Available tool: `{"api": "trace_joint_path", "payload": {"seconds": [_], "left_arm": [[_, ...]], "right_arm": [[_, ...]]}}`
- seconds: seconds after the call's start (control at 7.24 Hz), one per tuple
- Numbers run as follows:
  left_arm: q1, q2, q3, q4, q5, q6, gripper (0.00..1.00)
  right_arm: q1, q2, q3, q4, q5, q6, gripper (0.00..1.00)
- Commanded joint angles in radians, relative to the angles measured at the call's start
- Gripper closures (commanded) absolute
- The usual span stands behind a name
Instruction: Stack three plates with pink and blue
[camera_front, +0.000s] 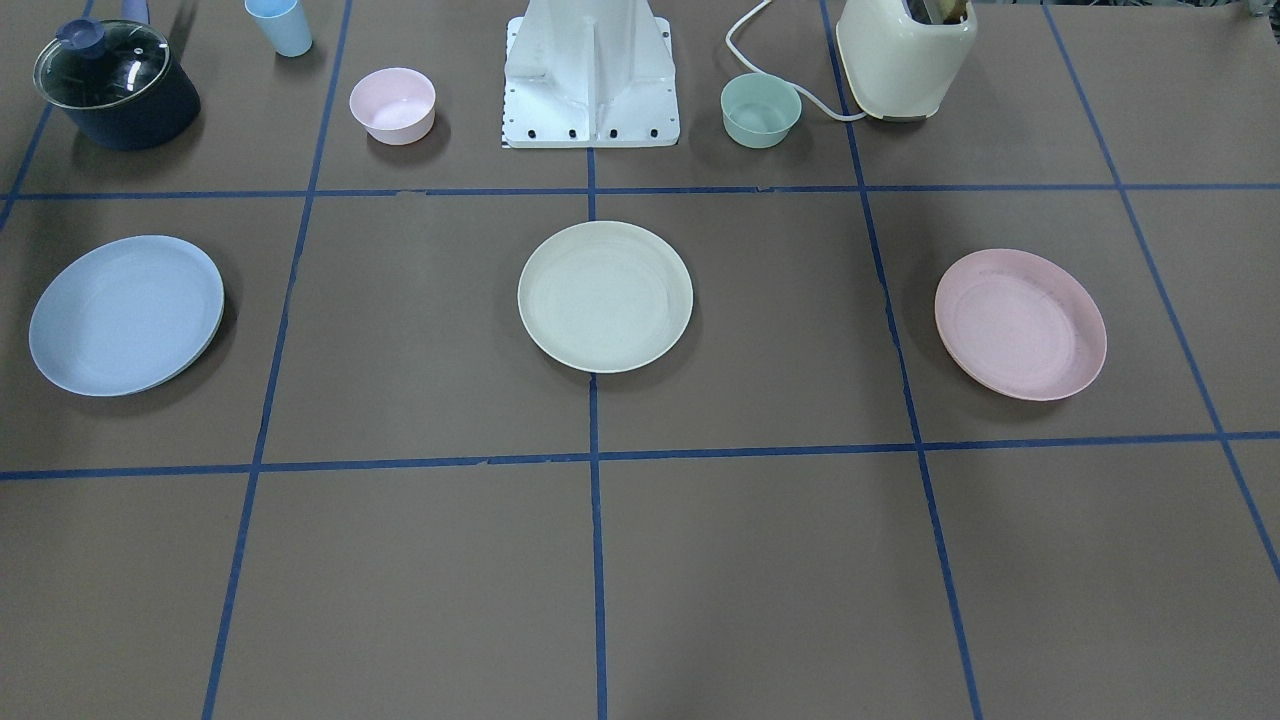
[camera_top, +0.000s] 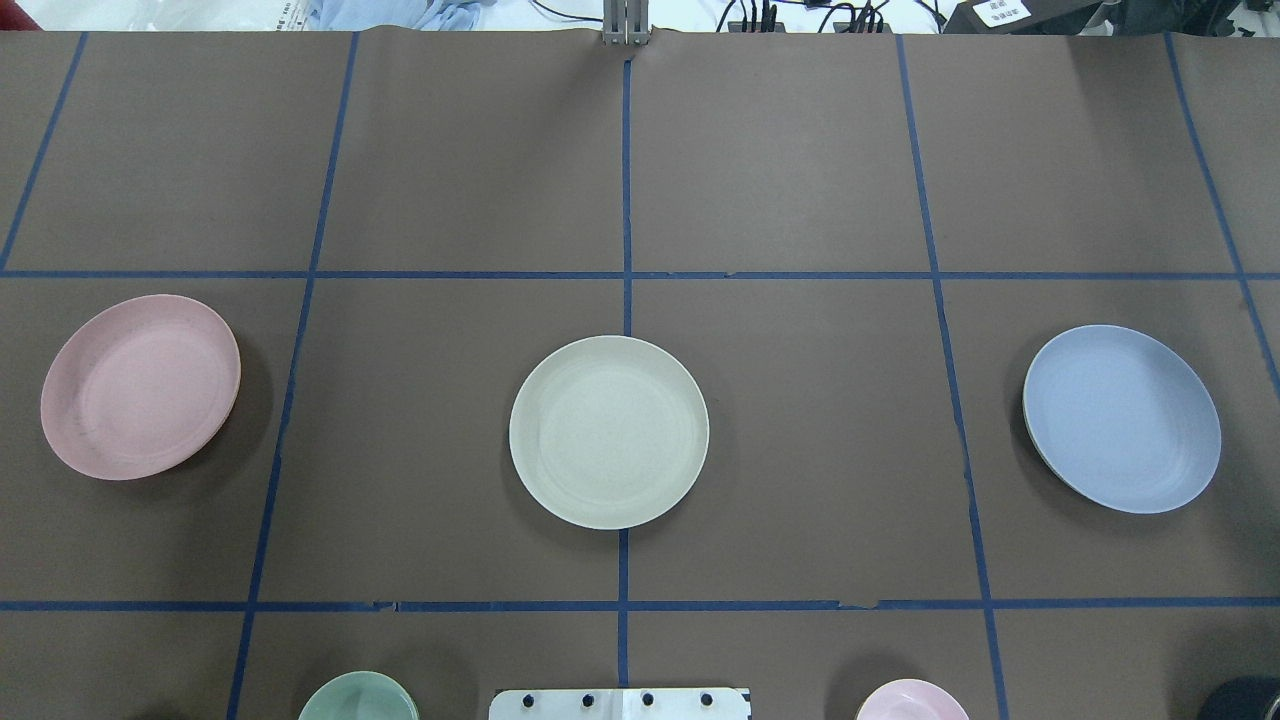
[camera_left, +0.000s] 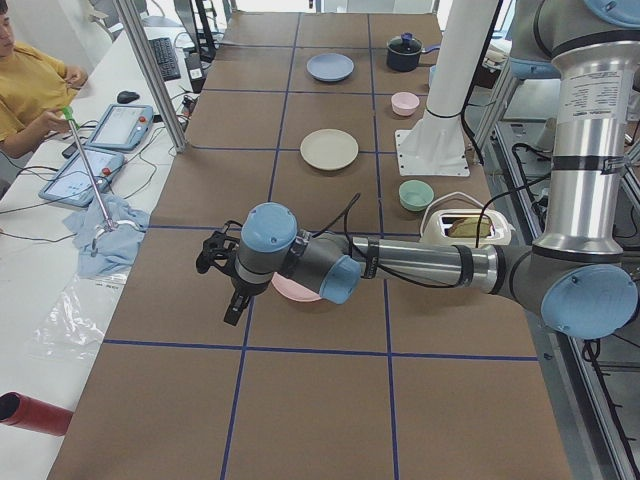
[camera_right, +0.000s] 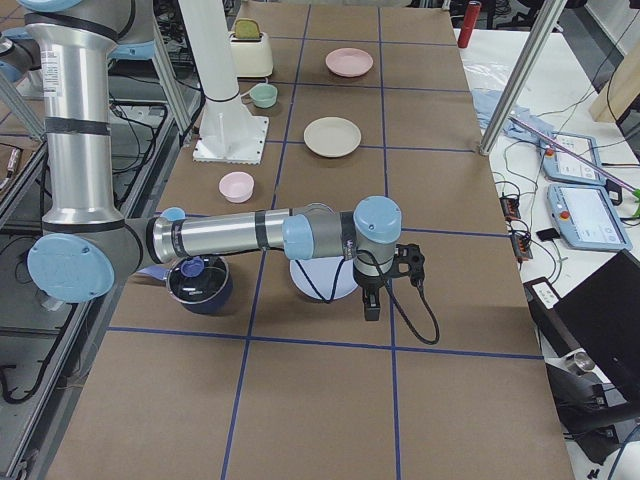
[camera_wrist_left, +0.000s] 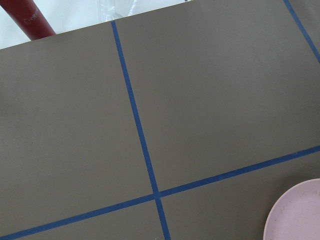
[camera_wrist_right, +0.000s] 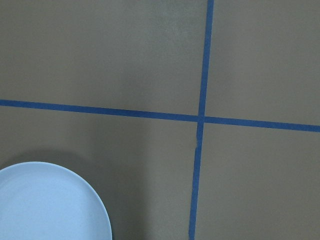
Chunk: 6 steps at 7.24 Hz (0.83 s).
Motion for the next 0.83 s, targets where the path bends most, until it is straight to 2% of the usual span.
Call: {"api": "trace_joint_path", "payload": {"seconds": [0.0, 0.69], "left_arm": [[0.004, 0.021, -0.051, 0.001, -0.001, 0.008, 0.0], [0.004, 0.085, -0.065, -0.018, -0.009, 0.002, 0.0]], "right_arm": [[0.0, 0.002, -0.007, 0.001, 0.0, 0.0, 0.0], [-0.002, 0.003, -0.004, -0.001, 0.003, 0.0, 0.0]]}}
